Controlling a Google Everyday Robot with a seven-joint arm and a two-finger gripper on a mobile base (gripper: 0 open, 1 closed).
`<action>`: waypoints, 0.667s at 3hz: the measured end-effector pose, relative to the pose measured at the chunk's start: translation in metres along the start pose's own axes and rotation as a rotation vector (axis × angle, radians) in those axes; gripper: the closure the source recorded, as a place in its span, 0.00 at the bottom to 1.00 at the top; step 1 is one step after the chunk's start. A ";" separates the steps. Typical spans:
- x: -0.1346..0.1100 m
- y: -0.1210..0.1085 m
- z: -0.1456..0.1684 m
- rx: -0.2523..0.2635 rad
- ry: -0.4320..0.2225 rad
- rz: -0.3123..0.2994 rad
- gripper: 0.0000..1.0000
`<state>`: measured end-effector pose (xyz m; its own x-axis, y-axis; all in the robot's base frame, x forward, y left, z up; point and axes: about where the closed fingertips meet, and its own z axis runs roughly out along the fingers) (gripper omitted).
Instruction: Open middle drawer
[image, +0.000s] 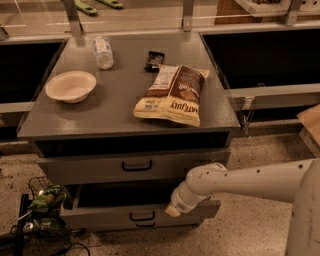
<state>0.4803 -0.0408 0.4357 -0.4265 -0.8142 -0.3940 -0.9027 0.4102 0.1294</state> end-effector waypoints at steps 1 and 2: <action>0.009 0.009 -0.008 -0.021 -0.015 0.012 1.00; 0.012 0.014 -0.012 -0.024 -0.026 0.012 1.00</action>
Offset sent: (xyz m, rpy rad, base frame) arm -0.0459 -0.0217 0.0371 0.0818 -0.0083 -0.0074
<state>0.4617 -0.0502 0.4435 -0.4358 -0.7983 -0.4156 -0.8989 0.4094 0.1563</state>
